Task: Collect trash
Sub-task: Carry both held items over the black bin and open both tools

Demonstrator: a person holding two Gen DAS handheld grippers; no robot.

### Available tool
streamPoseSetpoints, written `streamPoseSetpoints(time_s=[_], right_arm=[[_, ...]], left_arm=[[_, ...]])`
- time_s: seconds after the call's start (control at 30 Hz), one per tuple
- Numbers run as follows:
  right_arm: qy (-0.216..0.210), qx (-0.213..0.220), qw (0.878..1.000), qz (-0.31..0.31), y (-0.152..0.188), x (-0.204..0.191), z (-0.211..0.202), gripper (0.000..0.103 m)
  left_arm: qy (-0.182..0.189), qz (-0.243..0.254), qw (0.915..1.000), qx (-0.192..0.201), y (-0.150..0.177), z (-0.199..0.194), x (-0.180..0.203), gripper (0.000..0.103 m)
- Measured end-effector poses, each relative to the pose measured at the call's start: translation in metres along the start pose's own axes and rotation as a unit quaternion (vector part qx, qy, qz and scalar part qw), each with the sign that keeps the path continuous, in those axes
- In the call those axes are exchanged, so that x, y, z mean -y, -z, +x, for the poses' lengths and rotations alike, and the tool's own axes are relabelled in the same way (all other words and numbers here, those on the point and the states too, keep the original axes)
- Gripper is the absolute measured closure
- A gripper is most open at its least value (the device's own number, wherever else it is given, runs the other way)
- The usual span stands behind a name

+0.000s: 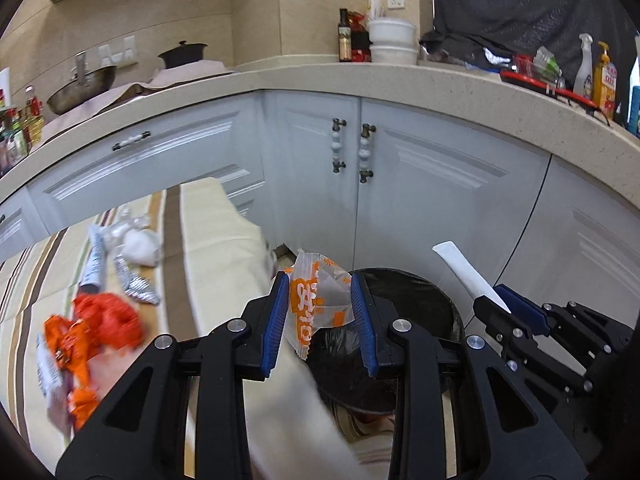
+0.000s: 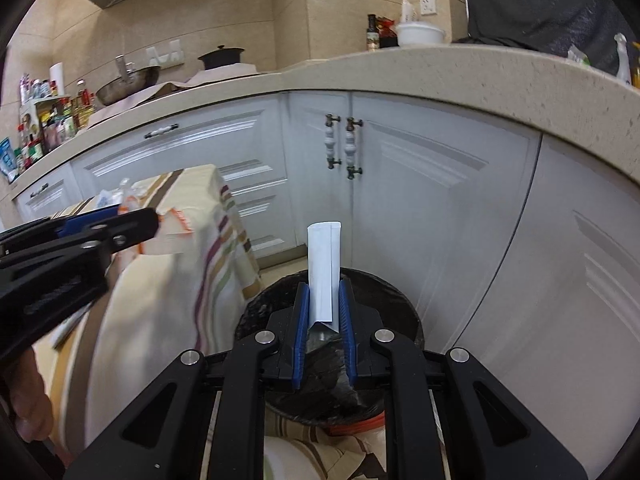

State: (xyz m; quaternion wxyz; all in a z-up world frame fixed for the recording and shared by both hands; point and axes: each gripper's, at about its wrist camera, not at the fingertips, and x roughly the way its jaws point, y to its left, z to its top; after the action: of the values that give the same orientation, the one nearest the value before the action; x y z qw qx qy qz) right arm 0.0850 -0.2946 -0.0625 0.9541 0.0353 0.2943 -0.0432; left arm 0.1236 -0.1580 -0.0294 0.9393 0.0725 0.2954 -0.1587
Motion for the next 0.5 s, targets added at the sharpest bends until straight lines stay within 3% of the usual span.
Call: streamPoseSetpoints(time_s=[0.23, 0.3, 0.33, 0.37, 0.5], right_arm=[[0.000, -0.019, 1.000, 0.022, 0.001, 0.023, 0.032, 0.085], [0.004, -0.022, 0.999, 0.032, 0.002, 0.029, 0.041, 0.080], [0.004, -0.027, 0.999, 0.037, 0.004, 0.033, 0.047, 0.076], [0.004, -0.029, 0.999, 0.041, 0.004, 0.035, 0.050, 0.074], [0.007, -0.034, 0.998, 0.054, 0.007, 0.042, 0.055, 0.069]], left_arm=[[-0.006, 0.008, 0.9977, -0.067, -0.013, 0.064, 0.024, 0.071], [0.009, -0.011, 0.9953, -0.095, -0.015, 0.079, 0.023, 0.064], [0.010, -0.018, 0.9947, -0.101, -0.016, 0.082, 0.022, 0.051], [0.008, -0.025, 0.9945, -0.101, -0.016, 0.084, 0.020, 0.046], [0.003, -0.025, 0.9946, -0.100, -0.018, 0.087, 0.019, 0.044]])
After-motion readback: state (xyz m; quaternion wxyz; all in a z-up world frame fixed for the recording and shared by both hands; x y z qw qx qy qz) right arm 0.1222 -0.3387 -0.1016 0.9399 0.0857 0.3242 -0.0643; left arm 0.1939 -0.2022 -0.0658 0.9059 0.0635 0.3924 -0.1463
